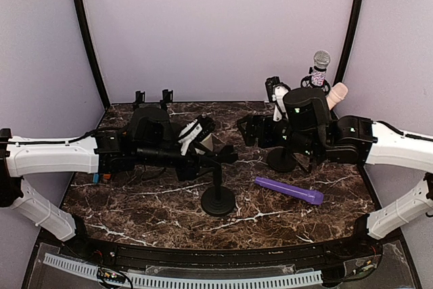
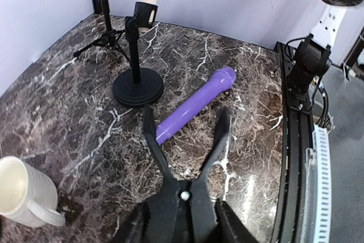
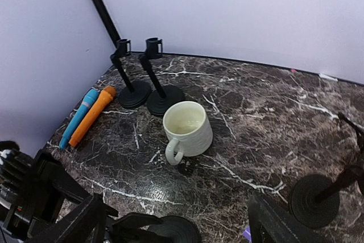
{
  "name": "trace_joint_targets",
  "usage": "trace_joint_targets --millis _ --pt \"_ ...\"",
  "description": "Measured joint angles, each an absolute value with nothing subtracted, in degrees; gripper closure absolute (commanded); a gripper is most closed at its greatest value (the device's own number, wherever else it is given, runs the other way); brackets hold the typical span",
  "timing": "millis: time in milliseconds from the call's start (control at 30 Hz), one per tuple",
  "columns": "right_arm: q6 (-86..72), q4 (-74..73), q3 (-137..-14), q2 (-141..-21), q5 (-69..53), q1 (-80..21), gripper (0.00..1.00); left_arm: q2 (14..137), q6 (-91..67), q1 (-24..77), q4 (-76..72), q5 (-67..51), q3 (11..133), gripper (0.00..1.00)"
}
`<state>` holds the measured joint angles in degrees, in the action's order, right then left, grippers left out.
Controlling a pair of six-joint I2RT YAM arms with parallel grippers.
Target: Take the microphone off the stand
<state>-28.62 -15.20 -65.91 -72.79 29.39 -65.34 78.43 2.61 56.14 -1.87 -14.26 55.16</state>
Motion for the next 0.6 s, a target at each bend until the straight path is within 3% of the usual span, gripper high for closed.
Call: trace_joint_targets --millis 100,167,467,600 --pt "-34.6 -18.5 -63.9 -70.2 31.6 -63.8 0.04 78.5 2.7 56.2 -2.2 -14.4 55.1 0.38" --pt "-38.4 -21.0 -62.0 -68.2 32.6 -63.0 0.03 78.5 2.4 56.2 -2.8 -14.4 55.0 0.35" --pt "-48.1 -29.6 -47.7 -59.6 26.2 -59.2 0.04 78.5 1.7 56.2 -4.0 -14.6 53.9 0.36" --pt "-47.1 -31.6 -45.3 -59.2 19.1 -59.2 0.04 78.6 1.6 56.2 -4.7 -14.5 53.3 0.29"
